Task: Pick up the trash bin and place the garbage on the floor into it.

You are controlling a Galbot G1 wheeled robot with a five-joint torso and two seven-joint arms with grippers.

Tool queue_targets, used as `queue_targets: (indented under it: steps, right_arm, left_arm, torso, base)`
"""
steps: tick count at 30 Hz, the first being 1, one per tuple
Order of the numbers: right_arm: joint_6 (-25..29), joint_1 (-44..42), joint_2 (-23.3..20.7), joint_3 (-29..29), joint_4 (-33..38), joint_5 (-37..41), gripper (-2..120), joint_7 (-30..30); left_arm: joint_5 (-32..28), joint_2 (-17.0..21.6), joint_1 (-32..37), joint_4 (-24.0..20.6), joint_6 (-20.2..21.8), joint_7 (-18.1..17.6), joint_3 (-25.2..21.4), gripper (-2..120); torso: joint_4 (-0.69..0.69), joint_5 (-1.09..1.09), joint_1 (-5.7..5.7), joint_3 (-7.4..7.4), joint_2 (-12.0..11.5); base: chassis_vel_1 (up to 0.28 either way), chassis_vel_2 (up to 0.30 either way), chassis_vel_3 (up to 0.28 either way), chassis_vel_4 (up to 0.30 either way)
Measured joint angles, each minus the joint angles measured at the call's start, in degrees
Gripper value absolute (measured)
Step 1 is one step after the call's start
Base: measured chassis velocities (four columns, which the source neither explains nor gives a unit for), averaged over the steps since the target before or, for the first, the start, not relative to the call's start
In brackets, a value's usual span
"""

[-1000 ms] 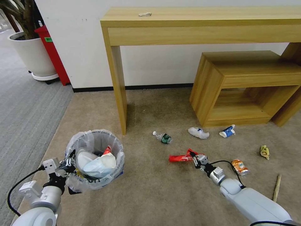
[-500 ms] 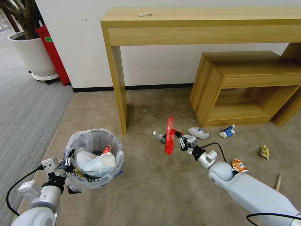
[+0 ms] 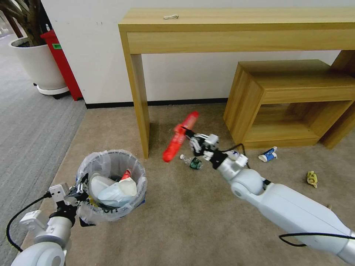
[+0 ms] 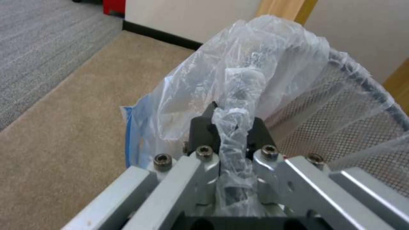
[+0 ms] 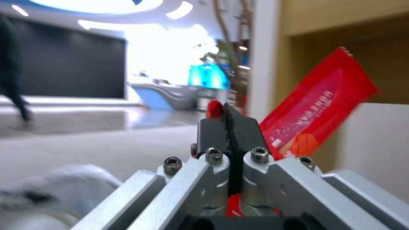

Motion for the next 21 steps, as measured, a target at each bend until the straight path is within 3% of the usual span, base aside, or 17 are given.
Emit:
queue_targets:
  steps: [10, 21]
  right_arm:
    - [0.05, 8.81, 5.49, -11.87, 1.21, 3.46, 0, -1.90]
    - [0.58, 10.94, 9.38, -16.73, -3.50, 2.01, 0, -1.80]
  left_arm:
    - [-0.47, 0.26, 0.42, -1.72, 0.12, -0.17, -0.22, 4]
    - [-0.82, -0.33, 0.92, -3.37, 0.16, -0.23, -0.46, 4]
  torso:
    - [0.00, 0.00, 0.00, 0.00, 0.00]
    - [0.00, 0.00, 0.00, 0.00, -0.01]
  base:
    - [0.000, 0.000, 0.000, 0.000]
    - [0.000, 0.000, 0.000, 0.000]
